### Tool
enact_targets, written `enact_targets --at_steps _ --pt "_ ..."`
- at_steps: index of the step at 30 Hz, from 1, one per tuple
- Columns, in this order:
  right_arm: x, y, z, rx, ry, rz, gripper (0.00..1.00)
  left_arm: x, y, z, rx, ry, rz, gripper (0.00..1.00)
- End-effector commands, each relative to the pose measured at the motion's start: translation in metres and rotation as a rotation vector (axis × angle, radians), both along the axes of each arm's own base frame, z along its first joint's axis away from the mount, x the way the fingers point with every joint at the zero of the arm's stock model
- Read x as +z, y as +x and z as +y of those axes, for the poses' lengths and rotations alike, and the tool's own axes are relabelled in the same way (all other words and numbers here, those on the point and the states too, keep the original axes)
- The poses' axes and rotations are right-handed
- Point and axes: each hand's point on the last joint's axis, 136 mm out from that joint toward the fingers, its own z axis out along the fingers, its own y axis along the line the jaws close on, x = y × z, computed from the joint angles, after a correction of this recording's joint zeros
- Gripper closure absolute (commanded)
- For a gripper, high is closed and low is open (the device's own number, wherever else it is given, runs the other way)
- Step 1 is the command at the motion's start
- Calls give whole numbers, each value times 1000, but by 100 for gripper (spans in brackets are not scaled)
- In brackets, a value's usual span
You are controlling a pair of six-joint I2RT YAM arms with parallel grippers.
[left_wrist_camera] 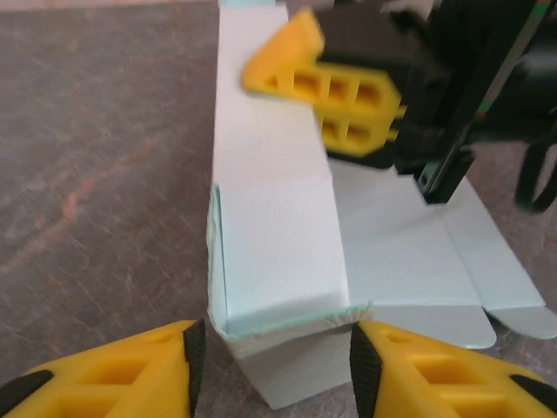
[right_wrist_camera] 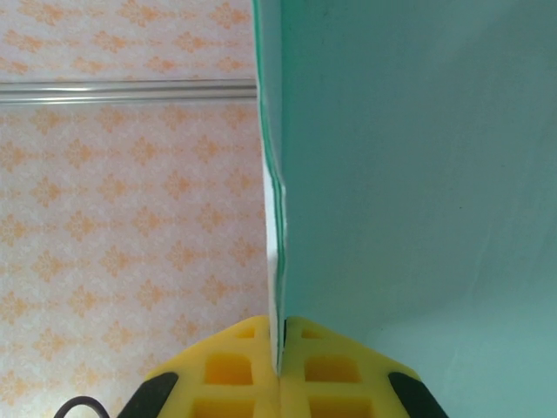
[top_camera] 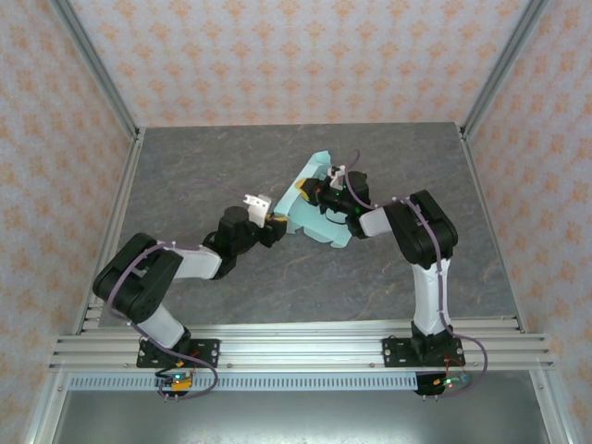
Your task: Fold the paper box
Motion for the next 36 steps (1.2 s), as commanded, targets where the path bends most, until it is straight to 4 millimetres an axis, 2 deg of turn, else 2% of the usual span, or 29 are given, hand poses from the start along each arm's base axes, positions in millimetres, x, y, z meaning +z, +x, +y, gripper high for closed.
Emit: enact_targets --at_steps 1,5,6,9,14,20,23,26,31,36 --pt "-14 -4 7 56 -22 24 96 42 -3 3 9 -106 -77 46" --pt "-15 -3 7 48 -22 29 96 66 -5 12 62 -153 -89 43" --pt "-17 -3 8 51 -21 34 96 66 -2 15 87 -141 -70 42" --pt "-18 -4 7 53 -20 33 96 48 12 10 72 -20 13 42" --pt "-13 -6 7 52 -7 36 96 24 31 12 79 -28 98 43" --pt "-8 -8 6 51 -7 35 96 4 33 1 23 8 159 50" --pt "-6 -7 7 55 3 39 96 0 30 -4 -8 -9 174 50" --pt "-4 -8 9 53 8 37 96 -13 35 -9 -15 2 219 49" --pt "-5 -11 18 62 12 39 95 -17 47 -18 13 -32 264 51" --pt "-6 -13 16 44 10 37 95 -5 42 -38 -43 -3 263 62"
